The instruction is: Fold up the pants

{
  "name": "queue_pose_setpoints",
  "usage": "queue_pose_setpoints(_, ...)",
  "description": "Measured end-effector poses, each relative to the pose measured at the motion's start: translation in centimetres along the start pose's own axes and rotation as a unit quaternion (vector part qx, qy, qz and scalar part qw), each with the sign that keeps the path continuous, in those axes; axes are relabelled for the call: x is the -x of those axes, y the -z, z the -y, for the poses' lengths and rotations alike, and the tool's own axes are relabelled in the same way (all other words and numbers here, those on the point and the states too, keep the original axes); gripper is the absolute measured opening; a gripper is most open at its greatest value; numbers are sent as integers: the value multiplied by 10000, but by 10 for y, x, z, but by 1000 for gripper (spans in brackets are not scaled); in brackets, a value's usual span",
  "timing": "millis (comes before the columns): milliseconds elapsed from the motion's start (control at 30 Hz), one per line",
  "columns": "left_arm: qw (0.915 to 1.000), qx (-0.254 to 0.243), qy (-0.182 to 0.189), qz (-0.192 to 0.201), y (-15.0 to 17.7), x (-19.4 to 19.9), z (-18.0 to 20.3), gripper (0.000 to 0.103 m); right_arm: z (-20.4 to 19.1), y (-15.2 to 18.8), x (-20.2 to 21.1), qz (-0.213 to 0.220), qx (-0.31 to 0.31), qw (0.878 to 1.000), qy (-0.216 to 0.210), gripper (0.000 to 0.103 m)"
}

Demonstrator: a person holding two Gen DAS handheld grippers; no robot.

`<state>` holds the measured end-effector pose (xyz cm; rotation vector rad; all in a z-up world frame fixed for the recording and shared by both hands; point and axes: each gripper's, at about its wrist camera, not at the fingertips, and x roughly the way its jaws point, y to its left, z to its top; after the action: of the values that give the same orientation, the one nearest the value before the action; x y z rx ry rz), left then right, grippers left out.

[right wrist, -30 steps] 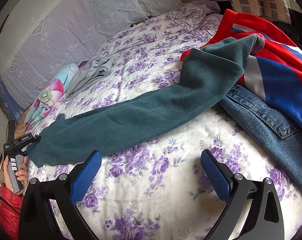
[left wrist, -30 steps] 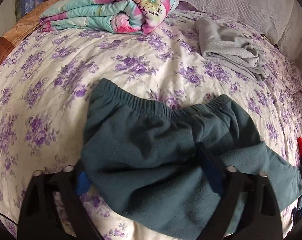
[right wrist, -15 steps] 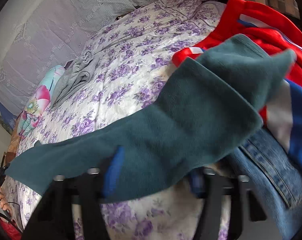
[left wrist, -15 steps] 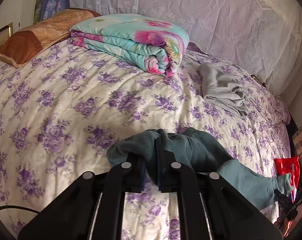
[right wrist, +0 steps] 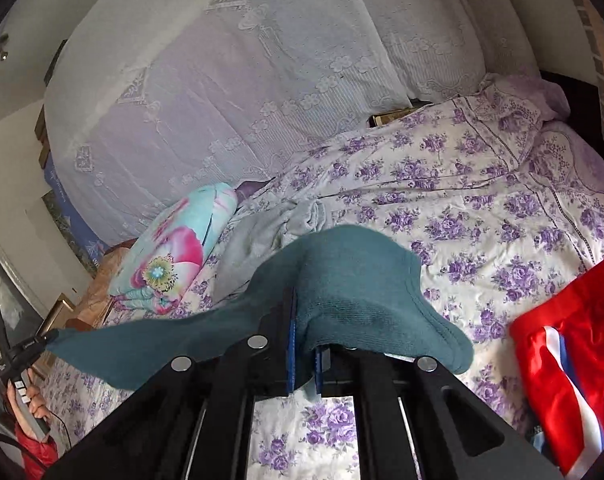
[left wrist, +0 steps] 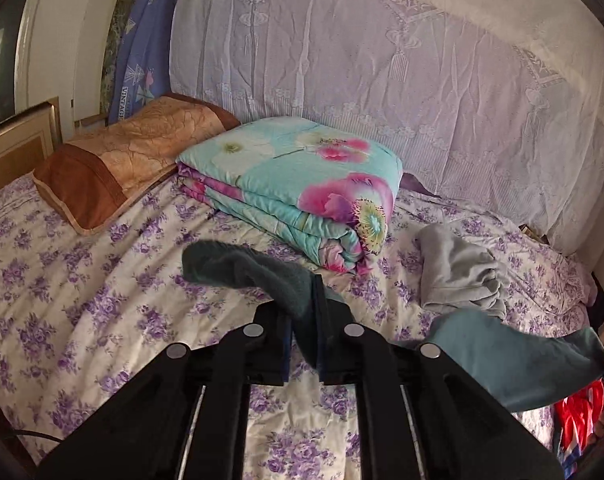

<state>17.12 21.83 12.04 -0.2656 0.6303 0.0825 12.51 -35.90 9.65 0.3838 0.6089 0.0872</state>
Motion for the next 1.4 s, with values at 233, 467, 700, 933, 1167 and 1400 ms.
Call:
queue_pose_setpoints(233,9895,86,63,-1443,119,-36,-62,31,53,125,-12,-1260,-79,9901,622,29)
queue_pose_setpoints(467,9879,220,193,-1523,158,-29,-85,33,50,142,19,-1087,-199,9919,628,40)
queue_pose_setpoints(700,9851,402,282,-1647,160,-42,-77,47,71,137,-15,-1055,-875,9883,663,46)
queue_pose_setpoints(933,9832,457,248,-1747,152,-60,-63,49,83,133,-30,-848,-1552,9841,140,6)
queue_pose_setpoints(1167,9838,539,276,-1690,145,-58,-64,49,62,123,16,-307,-1146,9929,-19,5)
queue_pose_setpoints(1400,9807,786,297,-1766,144,-60,-77,49,81,146,45,-454,-1177,9919,151,5)
